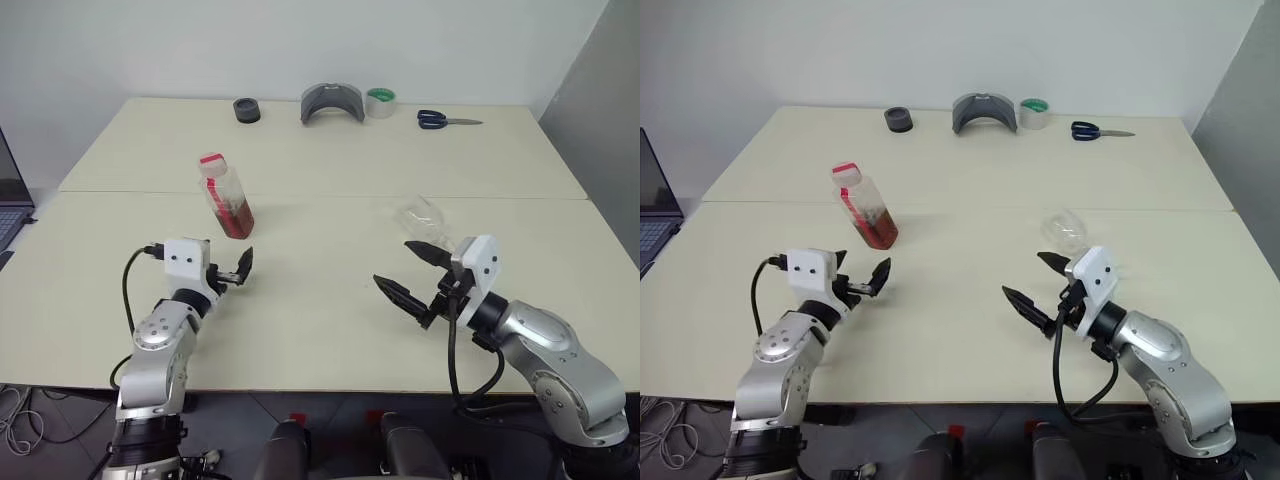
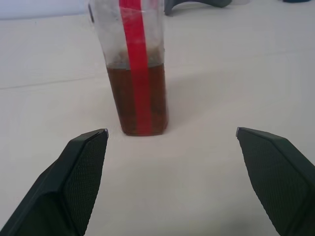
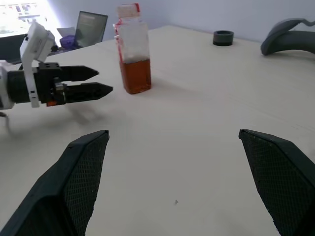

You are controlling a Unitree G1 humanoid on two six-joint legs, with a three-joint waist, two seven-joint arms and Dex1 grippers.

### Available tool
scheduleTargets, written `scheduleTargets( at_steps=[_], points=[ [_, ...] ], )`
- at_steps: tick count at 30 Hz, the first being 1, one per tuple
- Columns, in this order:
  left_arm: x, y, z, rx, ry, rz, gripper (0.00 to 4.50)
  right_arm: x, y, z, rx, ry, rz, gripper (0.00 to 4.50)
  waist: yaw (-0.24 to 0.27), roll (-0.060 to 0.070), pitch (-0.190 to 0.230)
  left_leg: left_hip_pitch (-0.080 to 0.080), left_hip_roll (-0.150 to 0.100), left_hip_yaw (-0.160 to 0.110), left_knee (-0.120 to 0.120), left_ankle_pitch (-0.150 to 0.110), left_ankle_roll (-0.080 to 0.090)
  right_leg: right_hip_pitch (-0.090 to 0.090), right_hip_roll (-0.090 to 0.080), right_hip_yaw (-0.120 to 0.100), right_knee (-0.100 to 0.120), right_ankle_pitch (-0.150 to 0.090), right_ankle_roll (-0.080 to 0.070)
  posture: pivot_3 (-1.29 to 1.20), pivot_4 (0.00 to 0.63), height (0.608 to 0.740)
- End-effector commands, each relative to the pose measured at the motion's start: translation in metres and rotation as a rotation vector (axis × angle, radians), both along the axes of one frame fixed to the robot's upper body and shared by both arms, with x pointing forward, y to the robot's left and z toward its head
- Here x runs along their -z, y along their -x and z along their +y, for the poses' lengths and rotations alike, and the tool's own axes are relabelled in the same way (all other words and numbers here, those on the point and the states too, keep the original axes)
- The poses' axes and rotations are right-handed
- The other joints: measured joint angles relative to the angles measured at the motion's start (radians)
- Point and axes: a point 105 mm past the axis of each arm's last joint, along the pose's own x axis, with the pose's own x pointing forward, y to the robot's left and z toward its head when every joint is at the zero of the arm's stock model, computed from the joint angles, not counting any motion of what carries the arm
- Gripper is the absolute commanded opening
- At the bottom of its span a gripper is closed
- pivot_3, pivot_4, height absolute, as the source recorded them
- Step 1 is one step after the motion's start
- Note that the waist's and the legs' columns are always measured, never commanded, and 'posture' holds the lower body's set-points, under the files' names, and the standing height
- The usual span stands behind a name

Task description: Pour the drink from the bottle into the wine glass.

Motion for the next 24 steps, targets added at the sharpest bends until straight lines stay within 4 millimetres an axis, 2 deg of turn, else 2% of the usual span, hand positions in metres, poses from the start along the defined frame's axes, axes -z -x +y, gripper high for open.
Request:
scheduleTargets(
  at_steps=[1,7,19,24],
  points=[
    [-0.016,-0.005,0.007,0.010,-0.010,-0.041,4.48,-0.010,0.002,0.008,-0.048,0.005,-0.033,4.50,0.000,0.000,0.000,0.000,0.000,0.000,0.000,0.000,0.000,0.000,0.000,0.000,0.000,0.000,0.000,0.00,0.150,0.740],
    [-0.023,-0.018,0.021,0.012,-0.021,-0.049,4.48,-0.011,-0.001,0.016,-0.116,0.020,-0.047,4.50,0.000,0.000,0.000,0.000,0.000,0.000,0.000,0.000,0.000,0.000,0.000,0.000,0.000,0.000,0.000,0.00,0.150,0.740],
    [-0.047,-0.042,0.012,0.071,-0.031,-0.091,4.48,-0.020,-0.005,0.021,-0.140,0.023,-0.078,4.50,-0.001,0.000,0.000,0.000,0.000,0.000,0.000,0.000,0.000,-0.001,0.000,0.000,0.000,0.000,0.000,0.00,0.150,0.740],
    [-0.064,-0.054,0.009,0.065,-0.057,-0.124,4.48,-0.027,-0.006,0.022,-0.149,0.027,-0.090,4.50,0.000,0.000,0.000,-0.001,0.000,-0.001,0.000,0.000,0.000,-0.001,0.000,-0.001,0.000,0.000,0.000,0.00,0.150,0.740]
  ],
)
